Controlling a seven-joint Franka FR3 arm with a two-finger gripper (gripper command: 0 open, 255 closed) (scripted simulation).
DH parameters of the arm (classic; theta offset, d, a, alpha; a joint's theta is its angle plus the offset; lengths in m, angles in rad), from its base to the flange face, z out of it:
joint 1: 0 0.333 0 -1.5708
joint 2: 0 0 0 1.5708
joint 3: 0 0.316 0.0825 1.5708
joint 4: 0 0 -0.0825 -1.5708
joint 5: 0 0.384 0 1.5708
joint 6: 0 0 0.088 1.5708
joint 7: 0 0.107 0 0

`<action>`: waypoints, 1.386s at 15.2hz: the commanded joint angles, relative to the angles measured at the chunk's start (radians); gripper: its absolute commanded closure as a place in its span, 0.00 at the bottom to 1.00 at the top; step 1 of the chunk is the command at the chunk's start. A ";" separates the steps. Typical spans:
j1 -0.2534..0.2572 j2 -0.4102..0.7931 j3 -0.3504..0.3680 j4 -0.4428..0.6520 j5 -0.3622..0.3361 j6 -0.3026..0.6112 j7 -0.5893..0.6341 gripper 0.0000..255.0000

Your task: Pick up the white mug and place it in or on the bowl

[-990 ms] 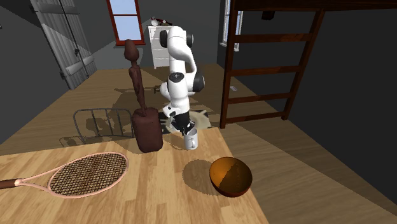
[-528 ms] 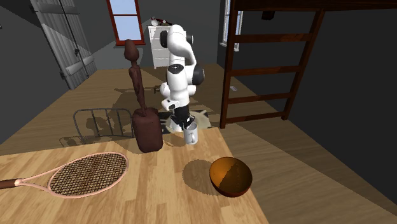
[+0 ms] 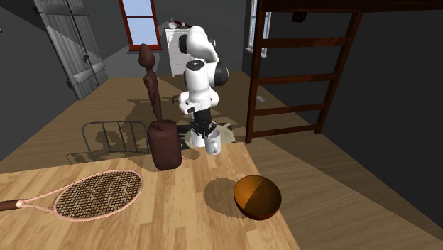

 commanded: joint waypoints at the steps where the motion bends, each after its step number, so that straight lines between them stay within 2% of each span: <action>1: -0.001 -0.009 -0.002 0.021 -0.002 -0.030 0.000 1.00; 15: -0.003 -0.029 -0.009 0.188 -0.009 -0.217 0.011 1.00; 21: 0.014 0.197 0.045 0.400 0.003 -0.198 0.081 1.00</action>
